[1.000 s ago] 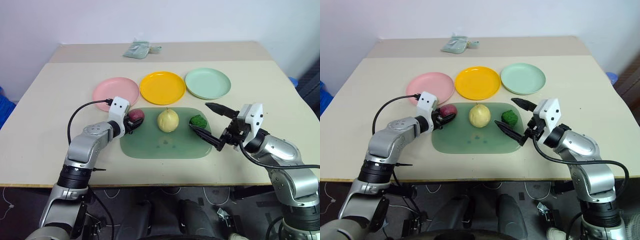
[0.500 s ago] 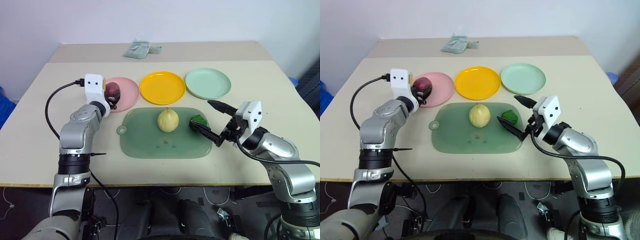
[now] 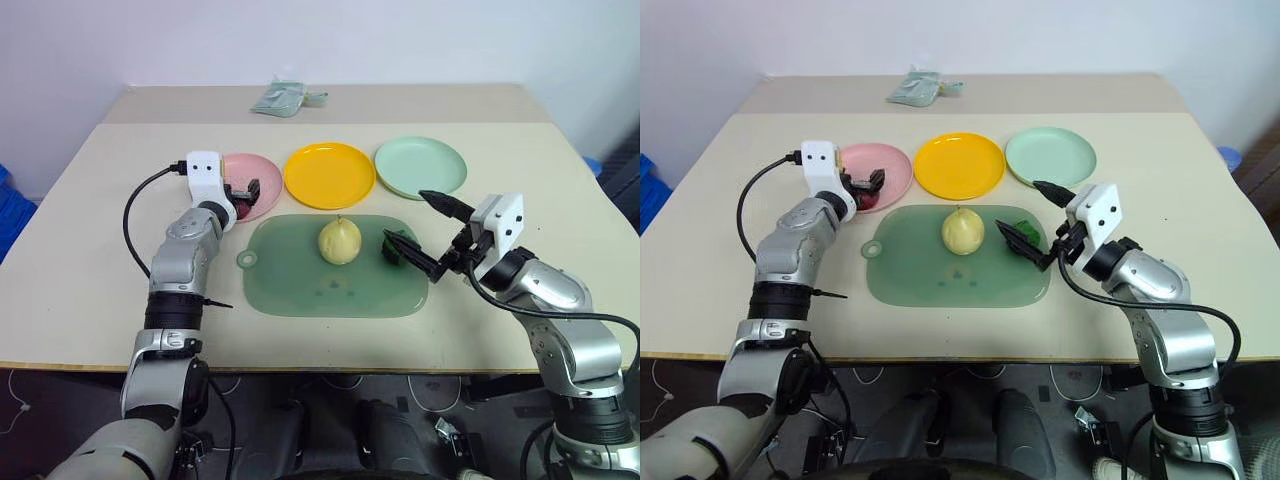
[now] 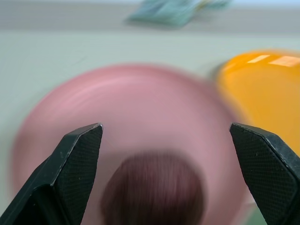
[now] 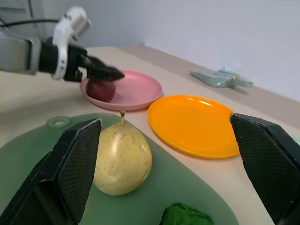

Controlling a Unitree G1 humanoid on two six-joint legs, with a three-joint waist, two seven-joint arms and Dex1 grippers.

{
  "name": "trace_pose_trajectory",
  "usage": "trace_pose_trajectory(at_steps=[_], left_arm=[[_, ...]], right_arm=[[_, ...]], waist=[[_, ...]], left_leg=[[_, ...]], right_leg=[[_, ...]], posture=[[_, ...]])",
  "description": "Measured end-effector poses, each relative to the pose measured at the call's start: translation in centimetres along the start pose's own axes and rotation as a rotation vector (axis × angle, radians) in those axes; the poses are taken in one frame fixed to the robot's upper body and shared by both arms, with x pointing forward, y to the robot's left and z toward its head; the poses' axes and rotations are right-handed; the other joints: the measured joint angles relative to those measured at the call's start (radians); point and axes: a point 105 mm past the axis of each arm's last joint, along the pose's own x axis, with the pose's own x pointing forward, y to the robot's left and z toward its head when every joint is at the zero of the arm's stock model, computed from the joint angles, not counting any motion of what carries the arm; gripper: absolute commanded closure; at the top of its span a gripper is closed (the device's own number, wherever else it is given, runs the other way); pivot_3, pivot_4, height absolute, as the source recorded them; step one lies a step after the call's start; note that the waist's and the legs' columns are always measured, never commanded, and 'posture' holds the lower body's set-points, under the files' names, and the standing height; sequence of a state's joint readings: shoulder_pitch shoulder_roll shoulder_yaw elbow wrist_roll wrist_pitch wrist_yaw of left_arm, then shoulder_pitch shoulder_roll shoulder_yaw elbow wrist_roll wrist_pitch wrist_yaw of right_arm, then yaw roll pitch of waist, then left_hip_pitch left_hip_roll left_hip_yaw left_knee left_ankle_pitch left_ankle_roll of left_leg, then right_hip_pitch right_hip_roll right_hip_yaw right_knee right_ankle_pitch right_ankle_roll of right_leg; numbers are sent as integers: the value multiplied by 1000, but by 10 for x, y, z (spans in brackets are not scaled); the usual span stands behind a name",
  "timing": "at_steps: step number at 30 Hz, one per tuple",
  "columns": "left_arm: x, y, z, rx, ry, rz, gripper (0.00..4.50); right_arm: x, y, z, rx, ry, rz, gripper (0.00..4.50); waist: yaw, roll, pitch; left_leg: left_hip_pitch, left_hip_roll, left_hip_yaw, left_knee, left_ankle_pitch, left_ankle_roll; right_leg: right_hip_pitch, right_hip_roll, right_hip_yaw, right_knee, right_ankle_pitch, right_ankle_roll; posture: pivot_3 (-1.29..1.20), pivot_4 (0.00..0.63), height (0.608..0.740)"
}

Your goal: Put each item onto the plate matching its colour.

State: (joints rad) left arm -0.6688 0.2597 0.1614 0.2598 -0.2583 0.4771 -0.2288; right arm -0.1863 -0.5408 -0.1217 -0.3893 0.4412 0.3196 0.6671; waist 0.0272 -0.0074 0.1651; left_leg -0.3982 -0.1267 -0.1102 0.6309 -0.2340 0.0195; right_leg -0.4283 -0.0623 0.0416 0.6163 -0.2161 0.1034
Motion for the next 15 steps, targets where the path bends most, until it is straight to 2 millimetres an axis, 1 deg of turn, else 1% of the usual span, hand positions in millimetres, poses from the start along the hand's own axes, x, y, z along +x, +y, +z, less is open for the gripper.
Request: trace_pose_trajectory(at_steps=[4, 7, 10, 15], left_arm=[[-21, -17, 0, 6, -2, -200, 102], [-33, -30, 6, 51, -6, -318, 102], [-38, -42, 14, 81, -22, -404, 102], [-41, -58, 8, 110, 5, -488, 102]], right_arm=[[-3, 0, -5, 13, 16, -19, 0], [-5, 1, -4, 13, 18, -30, 0], [-5, 3, -3, 12, 18, -33, 0], [-7, 4, -6, 23, 28, -45, 0]], waist=[[-11, 0, 0], [-12, 0, 0], [-13, 0, 0], [-13, 0, 0]], left_leg=[[0, 0, 0, 0, 0, 0], [0, 0, 0, 0, 0, 0], [0, 0, 0, 0, 0, 0], [0, 0, 0, 0, 0, 0]], right_leg=[[0, 0, 0, 1, 0, 0], [0, 0, 0, 1, 0, 0], [0, 0, 0, 1, 0, 0], [0, 0, 0, 1, 0, 0]], posture=[[0, 150, 740], [0, 150, 740], [0, 150, 740], [0, 150, 740]])
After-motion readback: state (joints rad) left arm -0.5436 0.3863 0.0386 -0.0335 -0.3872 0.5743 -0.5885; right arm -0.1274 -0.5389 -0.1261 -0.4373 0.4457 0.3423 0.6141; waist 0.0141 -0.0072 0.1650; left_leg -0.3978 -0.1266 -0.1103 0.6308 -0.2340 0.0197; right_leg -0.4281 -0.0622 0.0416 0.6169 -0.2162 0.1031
